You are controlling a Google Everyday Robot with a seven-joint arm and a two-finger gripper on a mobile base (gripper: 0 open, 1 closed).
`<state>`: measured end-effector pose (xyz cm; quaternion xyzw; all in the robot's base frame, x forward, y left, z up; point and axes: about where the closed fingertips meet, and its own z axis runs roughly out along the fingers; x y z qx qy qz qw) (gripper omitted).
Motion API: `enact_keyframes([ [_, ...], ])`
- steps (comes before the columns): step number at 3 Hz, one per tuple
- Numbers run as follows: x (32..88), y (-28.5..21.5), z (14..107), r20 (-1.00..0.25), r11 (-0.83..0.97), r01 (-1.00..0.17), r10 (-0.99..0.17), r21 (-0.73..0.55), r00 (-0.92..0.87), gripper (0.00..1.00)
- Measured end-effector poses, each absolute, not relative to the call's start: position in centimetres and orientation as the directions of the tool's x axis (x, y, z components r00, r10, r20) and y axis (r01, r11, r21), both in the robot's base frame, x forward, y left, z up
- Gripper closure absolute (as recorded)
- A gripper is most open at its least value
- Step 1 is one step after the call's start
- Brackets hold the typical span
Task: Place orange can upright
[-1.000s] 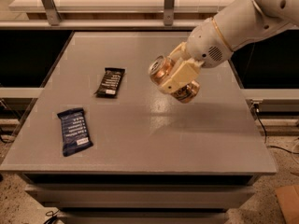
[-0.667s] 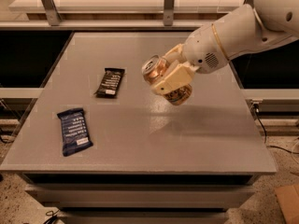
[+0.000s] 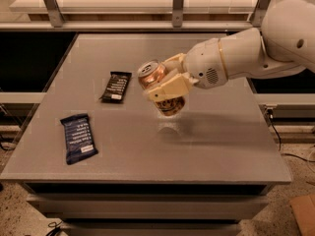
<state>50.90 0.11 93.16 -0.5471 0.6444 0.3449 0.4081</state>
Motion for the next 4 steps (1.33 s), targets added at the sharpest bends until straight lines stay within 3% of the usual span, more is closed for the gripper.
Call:
enact_keyframes([
  [4,51.3,2.5,92.6,-0.987,0.049,-0.998,-0.155,0.028,-0.035,1.0],
])
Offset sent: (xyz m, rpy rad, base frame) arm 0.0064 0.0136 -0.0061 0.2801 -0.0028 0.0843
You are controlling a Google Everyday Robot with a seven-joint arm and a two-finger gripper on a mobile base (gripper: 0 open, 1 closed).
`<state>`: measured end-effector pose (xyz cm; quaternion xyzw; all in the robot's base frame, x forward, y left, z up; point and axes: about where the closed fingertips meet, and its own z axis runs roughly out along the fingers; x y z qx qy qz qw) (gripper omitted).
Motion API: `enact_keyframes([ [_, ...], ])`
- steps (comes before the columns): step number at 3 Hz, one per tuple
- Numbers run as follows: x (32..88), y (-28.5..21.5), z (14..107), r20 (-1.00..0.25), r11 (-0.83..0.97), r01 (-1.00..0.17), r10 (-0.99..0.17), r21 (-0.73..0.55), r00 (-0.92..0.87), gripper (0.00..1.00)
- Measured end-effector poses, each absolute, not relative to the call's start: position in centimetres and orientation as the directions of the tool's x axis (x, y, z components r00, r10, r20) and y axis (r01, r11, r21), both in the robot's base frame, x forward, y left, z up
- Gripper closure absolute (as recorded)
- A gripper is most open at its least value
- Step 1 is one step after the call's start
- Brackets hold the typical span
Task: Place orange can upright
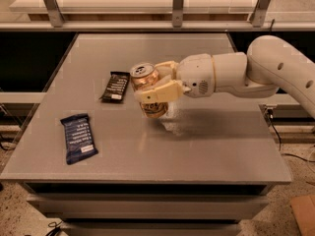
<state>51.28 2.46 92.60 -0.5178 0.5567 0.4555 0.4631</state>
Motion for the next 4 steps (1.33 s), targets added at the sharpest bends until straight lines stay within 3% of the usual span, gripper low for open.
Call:
enact_keyframes([
  [4,50.93,3.61,91.92,-0.999,-0.013,-1.0,-0.039,0.022,-0.022,1.0],
])
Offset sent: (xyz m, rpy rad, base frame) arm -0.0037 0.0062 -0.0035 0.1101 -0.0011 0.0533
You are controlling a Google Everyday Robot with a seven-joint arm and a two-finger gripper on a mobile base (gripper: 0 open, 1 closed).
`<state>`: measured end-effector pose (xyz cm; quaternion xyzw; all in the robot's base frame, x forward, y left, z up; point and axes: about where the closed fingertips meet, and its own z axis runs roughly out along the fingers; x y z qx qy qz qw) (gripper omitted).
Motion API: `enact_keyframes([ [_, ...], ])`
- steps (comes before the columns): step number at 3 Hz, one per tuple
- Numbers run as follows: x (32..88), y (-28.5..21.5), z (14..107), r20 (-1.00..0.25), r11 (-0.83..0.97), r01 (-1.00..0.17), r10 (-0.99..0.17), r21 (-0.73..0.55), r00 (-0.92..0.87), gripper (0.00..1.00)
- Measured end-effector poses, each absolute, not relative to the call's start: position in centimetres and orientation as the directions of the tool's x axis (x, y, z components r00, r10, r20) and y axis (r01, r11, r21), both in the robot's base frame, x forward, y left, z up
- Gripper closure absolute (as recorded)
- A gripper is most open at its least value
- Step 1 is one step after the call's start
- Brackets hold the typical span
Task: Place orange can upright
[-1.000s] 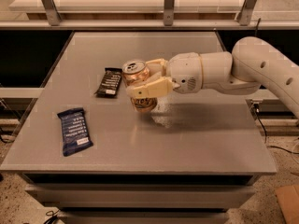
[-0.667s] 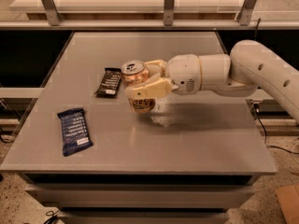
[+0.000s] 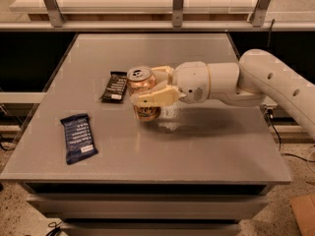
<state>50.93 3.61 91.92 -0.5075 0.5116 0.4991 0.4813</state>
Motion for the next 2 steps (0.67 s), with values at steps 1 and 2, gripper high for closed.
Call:
enact_keyframes([
  [1,50.92,3.93,91.48,-1.0,-0.041,-0.999,-0.011,0.006,-0.005,1.0],
  [2,50.89,3.97,91.46,-1.0,-0.045,-0.999,-0.007,0.002,-0.002,1.0],
])
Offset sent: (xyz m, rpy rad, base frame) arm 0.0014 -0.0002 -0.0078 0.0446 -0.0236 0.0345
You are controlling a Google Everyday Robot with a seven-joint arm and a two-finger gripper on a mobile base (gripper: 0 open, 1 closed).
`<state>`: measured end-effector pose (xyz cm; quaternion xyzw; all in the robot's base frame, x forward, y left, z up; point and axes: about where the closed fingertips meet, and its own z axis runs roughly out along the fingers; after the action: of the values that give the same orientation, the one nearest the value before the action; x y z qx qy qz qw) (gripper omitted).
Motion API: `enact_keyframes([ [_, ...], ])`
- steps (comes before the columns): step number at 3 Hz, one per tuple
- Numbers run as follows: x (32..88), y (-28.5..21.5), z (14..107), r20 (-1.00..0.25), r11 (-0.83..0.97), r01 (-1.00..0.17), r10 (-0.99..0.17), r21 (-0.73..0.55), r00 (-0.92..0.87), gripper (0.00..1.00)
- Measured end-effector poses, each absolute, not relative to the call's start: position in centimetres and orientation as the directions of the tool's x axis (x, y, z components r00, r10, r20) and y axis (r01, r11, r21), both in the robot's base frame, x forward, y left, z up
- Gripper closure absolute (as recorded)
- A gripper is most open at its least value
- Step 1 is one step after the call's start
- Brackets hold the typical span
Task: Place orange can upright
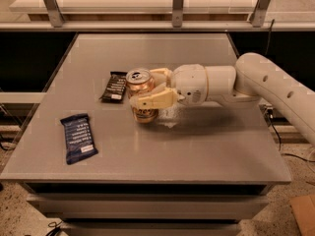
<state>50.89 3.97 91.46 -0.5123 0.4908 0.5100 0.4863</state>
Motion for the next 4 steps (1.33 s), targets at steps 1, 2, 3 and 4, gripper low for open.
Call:
enact_keyframes([
  [1,50.89,3.95,91.34,-1.0,-0.051,-0.999,0.005,-0.005,0.005,0.82],
  [2,50.93,3.91,91.16,-1.0,-0.056,-0.998,0.022,-0.012,0.011,0.59],
  [3,50.89,3.93,90.94,-0.999,-0.063,-0.998,0.035,-0.018,0.016,0.35],
  [4,50.94,3.89,90.92,-0.999,-0.068,-0.997,0.044,-0.025,0.022,0.12],
])
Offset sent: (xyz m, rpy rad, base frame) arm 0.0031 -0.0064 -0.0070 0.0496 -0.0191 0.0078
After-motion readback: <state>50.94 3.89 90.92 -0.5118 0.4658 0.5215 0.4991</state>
